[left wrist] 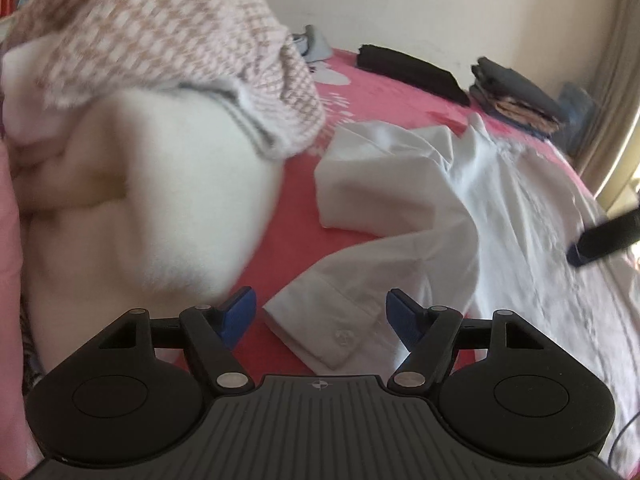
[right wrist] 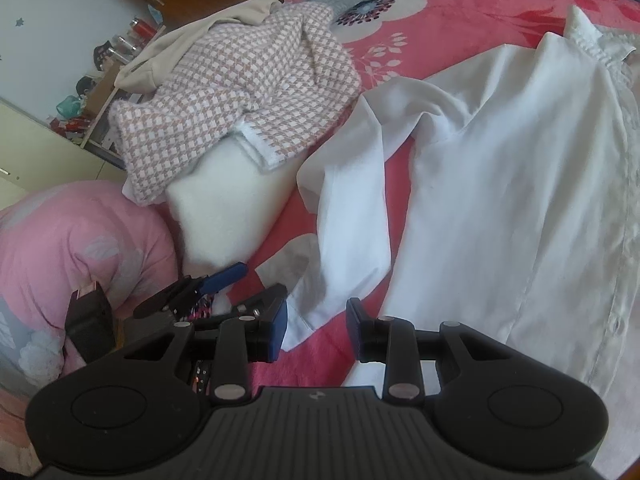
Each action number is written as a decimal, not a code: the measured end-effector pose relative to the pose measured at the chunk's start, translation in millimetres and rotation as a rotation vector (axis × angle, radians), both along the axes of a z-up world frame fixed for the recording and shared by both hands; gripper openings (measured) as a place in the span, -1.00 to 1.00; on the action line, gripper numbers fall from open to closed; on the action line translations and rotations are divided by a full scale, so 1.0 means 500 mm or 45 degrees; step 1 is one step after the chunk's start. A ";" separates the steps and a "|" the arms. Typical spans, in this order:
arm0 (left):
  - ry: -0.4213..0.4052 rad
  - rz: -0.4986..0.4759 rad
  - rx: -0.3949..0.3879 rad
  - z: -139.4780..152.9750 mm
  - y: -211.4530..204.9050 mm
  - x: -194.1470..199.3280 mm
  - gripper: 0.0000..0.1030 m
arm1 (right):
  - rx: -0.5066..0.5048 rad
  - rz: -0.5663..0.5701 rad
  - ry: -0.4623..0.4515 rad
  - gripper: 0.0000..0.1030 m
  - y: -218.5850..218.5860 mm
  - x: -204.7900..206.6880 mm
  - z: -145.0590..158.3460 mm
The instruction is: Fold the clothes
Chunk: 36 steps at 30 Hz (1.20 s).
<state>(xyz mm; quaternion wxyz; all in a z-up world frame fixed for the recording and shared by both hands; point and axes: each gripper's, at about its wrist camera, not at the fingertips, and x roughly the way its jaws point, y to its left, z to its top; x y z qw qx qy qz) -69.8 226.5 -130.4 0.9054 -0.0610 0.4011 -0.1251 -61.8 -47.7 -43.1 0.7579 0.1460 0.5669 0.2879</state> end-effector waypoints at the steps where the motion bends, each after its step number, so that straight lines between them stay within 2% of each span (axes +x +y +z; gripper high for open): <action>1: 0.019 0.005 -0.004 -0.005 0.002 0.007 0.38 | -0.001 0.004 0.007 -0.32 -0.002 -0.002 -0.003; 3: 0.059 0.019 -0.013 -0.015 0.006 0.019 0.29 | -0.005 0.012 0.026 -0.32 -0.005 -0.004 -0.013; 5: 0.115 0.061 -0.016 -0.029 0.009 0.031 0.00 | -0.001 0.015 0.052 -0.32 -0.007 -0.007 -0.023; 6: 0.134 0.081 -0.016 -0.035 0.010 0.036 -0.04 | 0.006 0.015 0.061 -0.32 -0.008 -0.009 -0.027; 7: 0.128 0.097 -0.012 -0.036 0.010 0.036 -0.20 | 0.010 0.017 0.066 -0.32 -0.009 -0.011 -0.029; 8: 0.124 0.108 -0.013 -0.035 0.011 0.034 -0.57 | 0.013 0.019 0.069 -0.32 -0.009 -0.012 -0.031; 9: 0.131 0.121 -0.025 -0.032 0.014 0.031 -0.77 | 0.016 0.021 0.069 -0.32 -0.010 -0.014 -0.033; 10: 0.141 0.135 -0.045 -0.028 0.019 0.029 -0.92 | 0.021 0.020 0.065 -0.32 -0.012 -0.014 -0.032; 11: 0.159 0.160 -0.090 -0.021 0.029 0.027 -0.97 | 0.027 0.019 0.061 -0.32 -0.014 -0.015 -0.032; 14: 0.161 0.261 -0.264 0.032 0.072 0.014 -1.00 | 0.048 0.005 0.036 -0.32 -0.022 -0.014 -0.025; 21: 0.003 0.357 -0.701 0.218 0.158 0.010 -1.00 | 0.086 -0.014 -0.055 -0.32 -0.037 -0.003 -0.001; 26: -0.136 0.370 -0.815 0.315 0.165 0.019 -1.00 | 0.107 0.007 -0.202 -0.31 -0.029 -0.008 0.032; 28: -0.168 0.413 -0.913 0.339 0.181 0.035 -1.00 | 0.110 0.019 -0.248 -0.31 -0.023 -0.010 0.045; 31: -0.207 0.489 -0.995 0.375 0.196 0.069 -1.00 | 0.118 0.029 -0.283 -0.30 -0.022 -0.011 0.057; 36: -0.365 0.595 -0.968 0.451 0.208 0.121 -1.00 | 0.119 0.017 -0.335 -0.29 -0.032 -0.013 0.069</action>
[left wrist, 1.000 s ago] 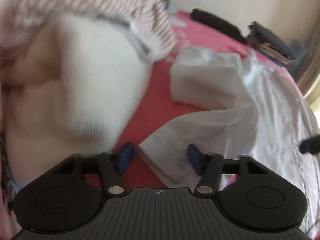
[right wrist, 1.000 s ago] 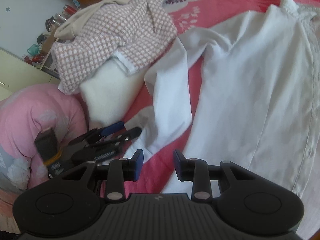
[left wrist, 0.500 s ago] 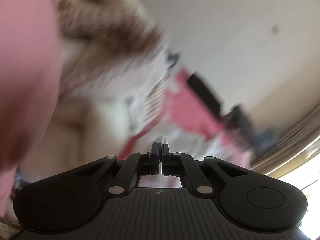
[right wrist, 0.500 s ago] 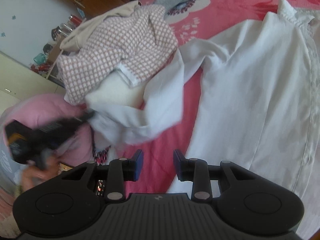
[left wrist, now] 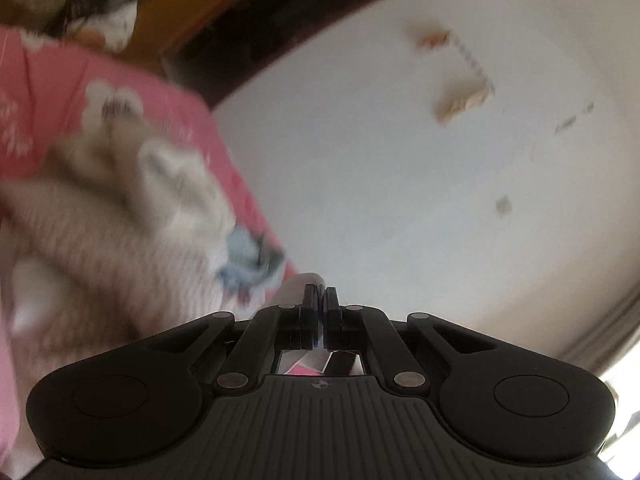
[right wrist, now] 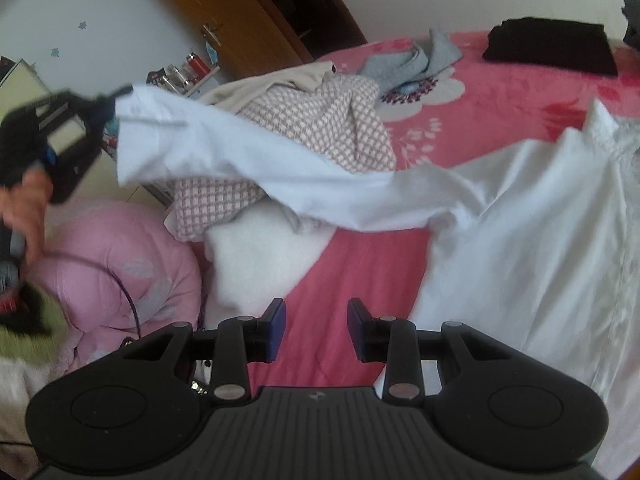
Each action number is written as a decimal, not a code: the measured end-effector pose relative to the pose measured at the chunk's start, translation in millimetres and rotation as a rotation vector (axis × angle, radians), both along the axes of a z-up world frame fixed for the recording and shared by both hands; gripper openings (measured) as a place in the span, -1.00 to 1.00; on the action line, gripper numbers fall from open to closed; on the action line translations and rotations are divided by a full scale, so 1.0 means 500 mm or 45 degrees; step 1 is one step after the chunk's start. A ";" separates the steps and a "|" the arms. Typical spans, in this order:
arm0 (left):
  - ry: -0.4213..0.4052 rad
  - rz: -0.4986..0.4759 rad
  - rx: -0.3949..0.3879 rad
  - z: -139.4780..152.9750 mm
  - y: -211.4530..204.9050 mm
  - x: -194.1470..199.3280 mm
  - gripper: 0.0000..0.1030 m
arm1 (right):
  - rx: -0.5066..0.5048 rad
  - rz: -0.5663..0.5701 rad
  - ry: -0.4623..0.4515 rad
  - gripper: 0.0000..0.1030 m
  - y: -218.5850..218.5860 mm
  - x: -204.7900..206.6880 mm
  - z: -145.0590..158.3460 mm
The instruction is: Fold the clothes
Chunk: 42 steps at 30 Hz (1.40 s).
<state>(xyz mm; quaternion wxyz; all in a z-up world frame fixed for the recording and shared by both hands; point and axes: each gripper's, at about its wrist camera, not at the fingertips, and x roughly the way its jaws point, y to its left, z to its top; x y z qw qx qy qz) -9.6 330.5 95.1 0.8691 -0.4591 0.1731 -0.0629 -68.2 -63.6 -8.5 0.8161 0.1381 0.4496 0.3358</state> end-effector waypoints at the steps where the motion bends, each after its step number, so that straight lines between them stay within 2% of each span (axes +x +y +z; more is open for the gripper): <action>1: -0.014 0.032 0.012 0.015 0.005 0.009 -1.00 | 0.007 -0.007 0.000 -0.29 -0.005 0.000 -0.001; 5: -0.016 0.155 0.134 0.062 0.021 0.047 -1.00 | 0.029 -0.037 0.010 -0.29 -0.022 0.006 -0.008; 7: 0.026 0.215 0.194 0.065 0.030 0.070 -1.00 | 0.039 -0.048 0.015 -0.29 -0.031 0.010 -0.012; 12: 0.204 0.312 0.340 0.012 0.065 0.126 -1.00 | 0.054 -0.070 0.038 -0.29 -0.048 0.016 -0.027; 15: 0.294 0.374 0.363 -0.035 0.087 0.120 -0.99 | 0.058 -0.073 0.054 -0.29 -0.055 0.018 -0.038; 16: 0.310 0.400 0.377 -0.045 0.091 0.114 -0.96 | 0.056 -0.074 0.058 -0.29 -0.057 0.018 -0.041; 18: 0.284 0.392 0.472 -0.036 0.086 0.090 -0.79 | 0.053 -0.076 0.065 -0.29 -0.060 0.019 -0.045; 19: 0.271 0.388 0.519 -0.032 0.084 0.078 -0.64 | 0.052 -0.078 0.066 -0.29 -0.063 0.019 -0.046; 21: 0.243 0.366 0.626 -0.021 0.074 0.058 -0.54 | 0.050 -0.086 0.066 -0.29 -0.068 0.022 -0.049; 23: 0.200 0.249 0.821 0.003 0.035 0.050 -0.34 | 0.049 -0.093 0.066 -0.28 -0.073 0.024 -0.053; 26: 0.116 -0.040 1.287 0.019 -0.075 0.022 -0.17 | 0.052 -0.105 0.083 -0.23 -0.079 0.030 -0.064; 29: 0.006 -0.331 1.727 -0.008 -0.179 -0.010 -0.12 | 0.057 -0.098 0.099 -0.22 -0.077 0.034 -0.074; 31: -0.008 -0.474 1.931 -0.041 -0.221 -0.015 -0.12 | 0.063 -0.083 0.101 -0.22 -0.071 0.035 -0.077; 33: 0.034 -0.525 2.045 -0.062 -0.239 -0.003 -0.12 | 0.070 -0.071 0.102 -0.22 -0.065 0.035 -0.079; 35: 0.078 -0.514 2.064 -0.064 -0.230 0.014 -0.12 | 0.084 -0.062 0.100 -0.22 -0.061 0.034 -0.078; 37: 0.128 -0.482 2.019 -0.059 -0.207 0.032 -0.12 | 0.092 -0.057 0.096 -0.21 -0.061 0.032 -0.076; 42: 0.227 -0.469 1.711 -0.047 -0.130 0.077 -0.11 | 0.095 -0.075 0.120 -0.20 -0.070 0.032 -0.084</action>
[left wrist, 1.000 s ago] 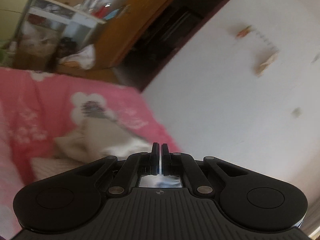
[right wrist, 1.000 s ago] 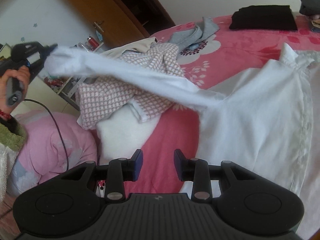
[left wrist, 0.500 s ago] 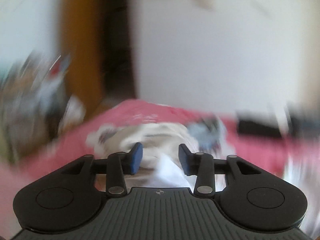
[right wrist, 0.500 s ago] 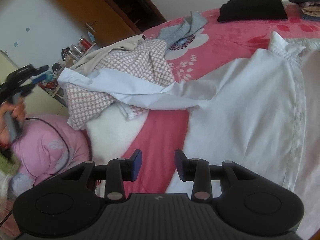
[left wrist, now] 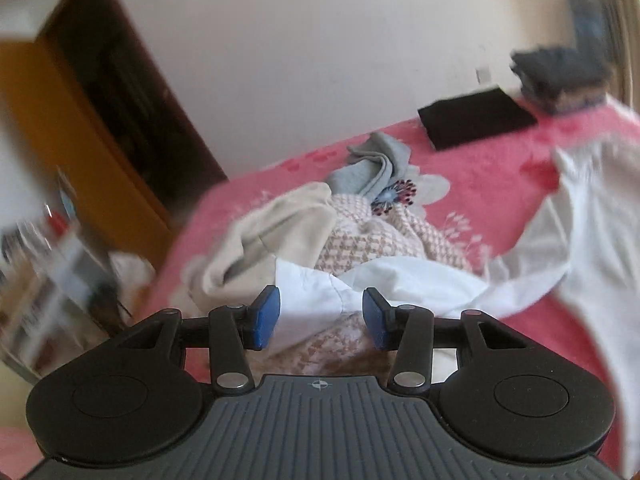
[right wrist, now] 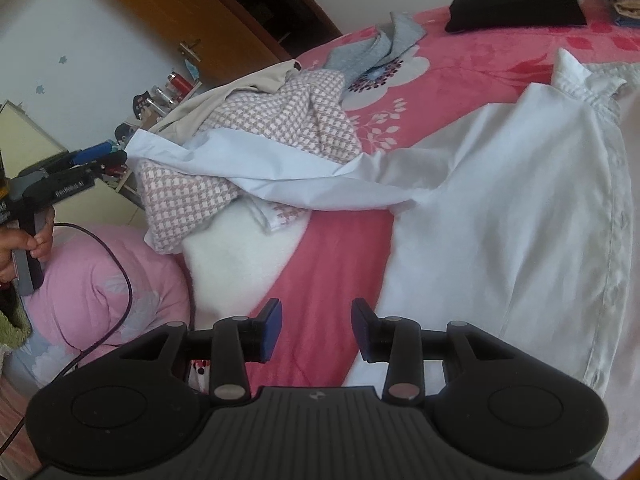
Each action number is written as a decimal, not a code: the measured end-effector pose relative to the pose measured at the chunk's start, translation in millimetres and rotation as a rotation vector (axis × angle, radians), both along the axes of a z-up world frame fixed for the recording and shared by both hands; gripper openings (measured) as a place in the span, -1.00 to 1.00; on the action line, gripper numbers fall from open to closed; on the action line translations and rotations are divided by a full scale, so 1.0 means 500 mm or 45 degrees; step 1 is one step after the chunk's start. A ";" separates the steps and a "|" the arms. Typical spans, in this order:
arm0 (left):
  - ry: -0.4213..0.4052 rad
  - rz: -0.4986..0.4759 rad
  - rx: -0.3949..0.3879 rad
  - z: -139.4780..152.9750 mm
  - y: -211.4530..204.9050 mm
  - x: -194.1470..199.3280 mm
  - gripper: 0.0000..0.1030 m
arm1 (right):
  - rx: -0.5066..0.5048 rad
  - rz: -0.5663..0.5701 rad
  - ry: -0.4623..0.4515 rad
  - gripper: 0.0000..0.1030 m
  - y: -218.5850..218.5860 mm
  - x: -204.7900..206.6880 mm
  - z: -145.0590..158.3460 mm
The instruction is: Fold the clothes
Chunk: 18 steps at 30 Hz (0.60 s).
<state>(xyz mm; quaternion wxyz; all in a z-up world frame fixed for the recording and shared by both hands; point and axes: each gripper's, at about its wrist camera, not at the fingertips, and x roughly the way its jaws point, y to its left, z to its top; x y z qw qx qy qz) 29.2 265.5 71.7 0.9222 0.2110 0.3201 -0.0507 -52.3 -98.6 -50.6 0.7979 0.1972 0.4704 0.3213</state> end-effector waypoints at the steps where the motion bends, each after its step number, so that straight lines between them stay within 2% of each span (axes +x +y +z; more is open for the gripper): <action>1: 0.019 0.016 -0.032 -0.003 0.005 0.008 -0.11 | 0.000 -0.004 0.006 -0.20 -0.002 0.000 -0.002; 4: 0.083 0.063 -0.151 -0.011 0.022 0.032 -0.13 | 0.011 0.000 0.021 -0.20 0.001 0.000 -0.006; 6: 0.098 0.097 -0.252 -0.009 0.036 0.038 -0.49 | 0.010 0.010 0.020 -0.20 0.006 -0.003 -0.006; 7: 0.102 0.113 -0.311 -0.007 0.043 0.041 -0.86 | 0.009 0.012 0.019 -0.20 0.007 -0.004 -0.005; 8: 0.105 0.124 -0.371 -0.003 0.049 0.041 -0.94 | 0.008 0.013 0.019 -0.20 0.008 -0.005 -0.005; 13: -0.016 0.164 -0.741 0.043 0.084 0.051 -1.00 | 0.000 0.005 0.024 -0.20 0.006 -0.005 -0.007; 18: -0.129 0.295 -0.982 0.065 0.119 0.105 -1.00 | -0.001 -0.009 0.044 -0.20 0.002 0.000 -0.016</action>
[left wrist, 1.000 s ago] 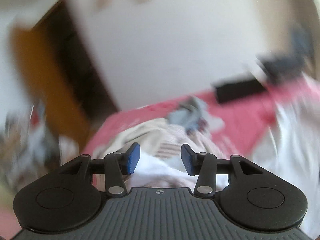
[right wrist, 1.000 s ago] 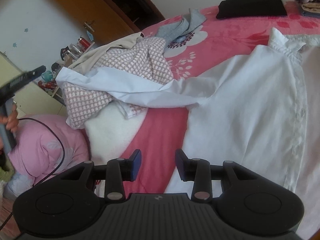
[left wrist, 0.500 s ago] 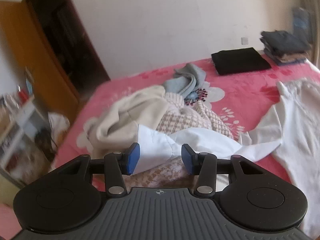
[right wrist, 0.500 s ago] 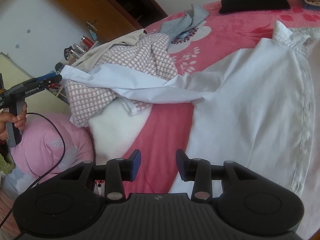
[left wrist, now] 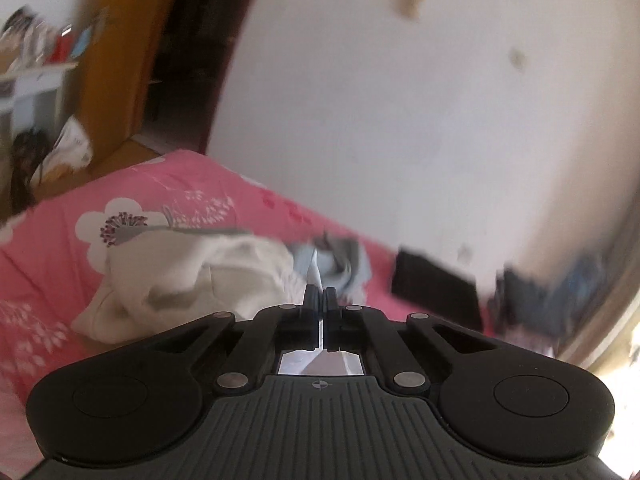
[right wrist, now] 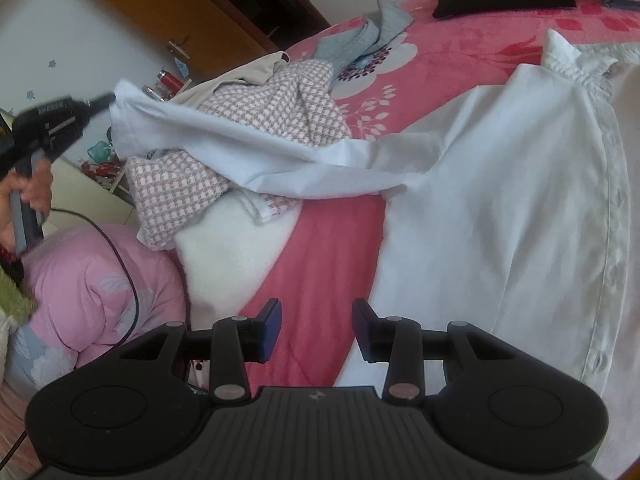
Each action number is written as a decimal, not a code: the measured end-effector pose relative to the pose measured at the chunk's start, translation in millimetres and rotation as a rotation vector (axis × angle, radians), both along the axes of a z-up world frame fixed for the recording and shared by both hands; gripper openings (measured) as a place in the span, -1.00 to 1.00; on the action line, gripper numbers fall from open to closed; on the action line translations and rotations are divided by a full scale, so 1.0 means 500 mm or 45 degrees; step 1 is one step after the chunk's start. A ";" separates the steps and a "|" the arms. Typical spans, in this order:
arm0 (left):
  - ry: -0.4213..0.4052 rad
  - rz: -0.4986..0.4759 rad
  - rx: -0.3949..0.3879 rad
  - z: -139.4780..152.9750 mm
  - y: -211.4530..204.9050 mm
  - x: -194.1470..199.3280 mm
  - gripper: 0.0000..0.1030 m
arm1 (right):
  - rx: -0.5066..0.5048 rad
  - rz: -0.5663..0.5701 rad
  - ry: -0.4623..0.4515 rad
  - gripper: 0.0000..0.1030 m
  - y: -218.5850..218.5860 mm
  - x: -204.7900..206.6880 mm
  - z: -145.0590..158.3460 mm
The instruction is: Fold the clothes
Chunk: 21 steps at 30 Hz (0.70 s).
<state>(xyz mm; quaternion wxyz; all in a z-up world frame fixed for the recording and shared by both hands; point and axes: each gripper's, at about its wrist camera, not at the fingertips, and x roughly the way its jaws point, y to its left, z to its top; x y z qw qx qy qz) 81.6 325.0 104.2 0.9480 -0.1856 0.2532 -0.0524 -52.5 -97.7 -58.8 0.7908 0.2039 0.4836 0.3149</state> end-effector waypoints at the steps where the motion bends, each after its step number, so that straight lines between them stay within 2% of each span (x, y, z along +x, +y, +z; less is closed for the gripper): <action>1: -0.007 0.036 -0.017 -0.001 0.004 0.011 -1.00 | -0.002 0.001 0.001 -0.20 0.000 0.000 -0.002; 5: -0.006 0.217 -0.074 -0.006 0.031 0.047 -1.00 | -0.012 -0.003 0.018 -0.20 -0.003 0.001 -0.013; 12: 0.117 0.539 -0.150 -0.033 0.095 0.080 -1.00 | -0.029 -0.030 0.055 -0.20 -0.023 0.007 -0.036; 14: 0.195 0.609 -0.122 -0.052 0.111 0.087 -1.00 | -0.030 -0.039 0.067 -0.20 -0.028 0.009 -0.043; 16: 0.293 0.677 -0.100 -0.077 0.127 0.093 -0.94 | -0.030 -0.044 0.076 -0.19 -0.033 0.009 -0.048; 18: 0.300 0.774 -0.142 -0.088 0.142 0.074 -0.85 | -0.031 -0.046 0.082 -0.19 -0.036 0.008 -0.052; 19: 0.296 0.821 -0.156 -0.091 0.149 0.064 -0.71 | -0.032 -0.048 0.085 -0.19 -0.038 0.008 -0.053; 21: 0.227 0.920 -0.147 -0.084 0.151 0.036 -0.53 | -0.036 -0.052 0.090 -0.19 -0.042 0.005 -0.054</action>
